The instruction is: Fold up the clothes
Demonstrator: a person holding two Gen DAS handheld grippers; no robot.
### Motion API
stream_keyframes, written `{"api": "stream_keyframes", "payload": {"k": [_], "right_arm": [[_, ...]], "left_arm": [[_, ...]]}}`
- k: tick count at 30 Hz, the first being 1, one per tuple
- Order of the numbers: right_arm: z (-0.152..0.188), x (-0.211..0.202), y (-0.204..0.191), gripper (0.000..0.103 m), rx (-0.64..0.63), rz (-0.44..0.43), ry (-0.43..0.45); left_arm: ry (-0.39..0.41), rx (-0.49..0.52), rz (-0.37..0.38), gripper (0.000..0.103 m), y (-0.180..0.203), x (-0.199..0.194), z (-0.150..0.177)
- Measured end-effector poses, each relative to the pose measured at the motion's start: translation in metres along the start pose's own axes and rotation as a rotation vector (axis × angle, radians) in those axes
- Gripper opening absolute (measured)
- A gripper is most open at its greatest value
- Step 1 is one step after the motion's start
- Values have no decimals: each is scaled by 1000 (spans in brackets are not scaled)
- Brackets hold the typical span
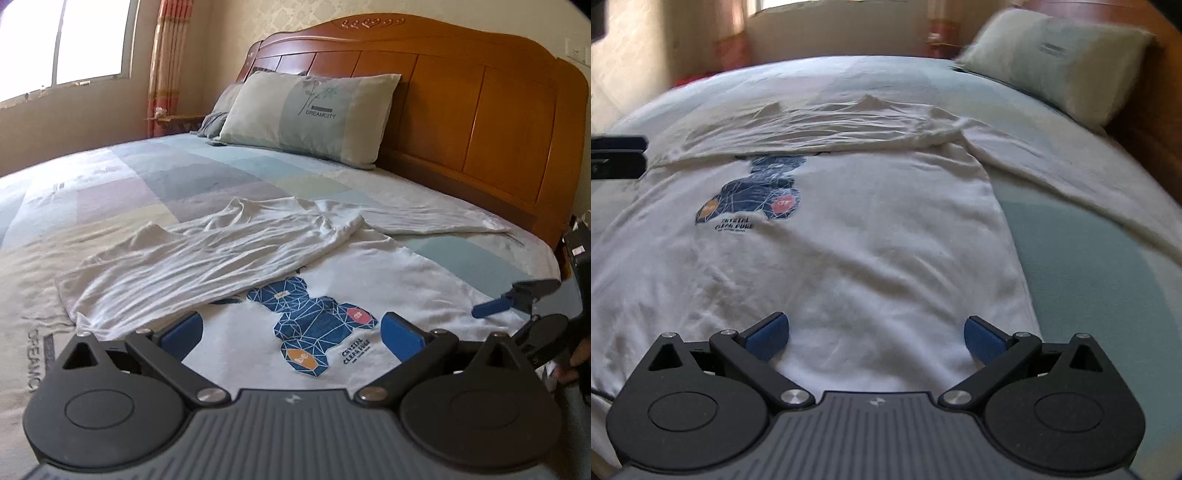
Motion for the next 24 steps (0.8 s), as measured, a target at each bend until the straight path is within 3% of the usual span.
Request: {"api": "stream_keyframes", "payload": {"k": [2, 6, 9, 12, 18, 22, 24], "right_arm": [[5, -3, 3, 103, 29, 15, -6], [10, -17, -1, 103, 24, 78, -109], [14, -44, -11, 103, -27, 109, -89], [5, -71, -25, 103, -59, 83, -36], [-65, -68, -47, 103, -183, 7, 22], [-130, -31, -56, 103, -219, -61, 21], [-167, -7, -59, 103, -184, -85, 31]], "left_arm": [[9, 16, -5, 102, 4, -5, -4], [25, 17, -36, 102, 4, -20, -11], [32, -3, -49, 102, 2, -31, -16], [30, -23, -35, 102, 1, -40, -14], [-16, -15, -68, 102, -15, -44, 1], [3, -53, -108, 102, -36, -50, -1], [42, -58, -79, 102, -37, -56, -5]]}}
Point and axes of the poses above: each gripper's, at about its wrist camera, not at the fingertips, and x roughly the way its jaws point, y to its right, z to its underside, the point moved 9 cm from there along x, roughly the way its jaws point, and after that the axes turned 9 degrees about z, right-handed, at the moved point
